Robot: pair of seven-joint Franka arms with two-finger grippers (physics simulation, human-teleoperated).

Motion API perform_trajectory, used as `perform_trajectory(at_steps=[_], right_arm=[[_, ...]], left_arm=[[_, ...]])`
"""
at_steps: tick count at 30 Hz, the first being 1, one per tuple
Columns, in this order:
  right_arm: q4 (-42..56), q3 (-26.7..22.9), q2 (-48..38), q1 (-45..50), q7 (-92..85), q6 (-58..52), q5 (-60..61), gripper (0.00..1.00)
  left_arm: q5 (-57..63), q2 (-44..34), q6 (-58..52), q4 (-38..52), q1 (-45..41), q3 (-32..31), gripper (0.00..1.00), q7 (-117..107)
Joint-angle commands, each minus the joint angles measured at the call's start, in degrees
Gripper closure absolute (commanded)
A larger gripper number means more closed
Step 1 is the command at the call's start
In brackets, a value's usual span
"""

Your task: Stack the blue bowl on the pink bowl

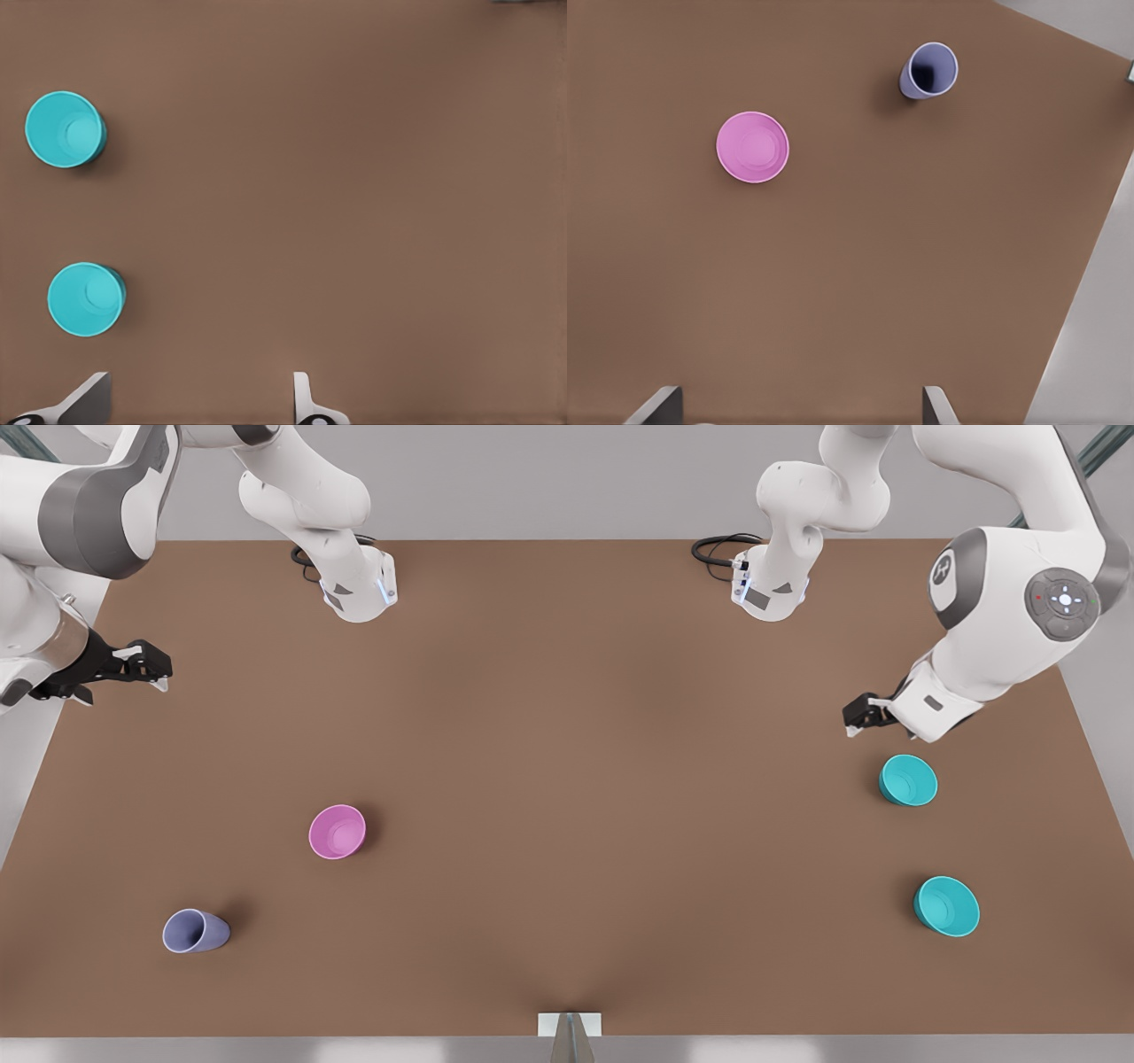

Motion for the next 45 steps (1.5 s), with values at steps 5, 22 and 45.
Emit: perform_trajectory(at_steps=[5, 22, 45], right_arm=[[0.4, -0.1, 3.5, 1.0, -2.4, 0.3, -2.9, 0.00], [-23.6, 0.1, 24.2, -4.0, 14.4, 40.0, 22.6, 0.00], [-29.2, 0.1, 29.1, -3.4, 15.0, 49.4, 24.5, 0.06]], left_arm=[[0.0, -0.3, -1.5, 0.0, 0.3, 0.2, 0.00, -2.3], [-6.2, 7.6, -2.3, 8.0, 0.4, 3.9, 0.00, -1.0], [-6.7, 6.7, -6.1, 10.0, 0.4, 3.7, 0.00, 0.8]])
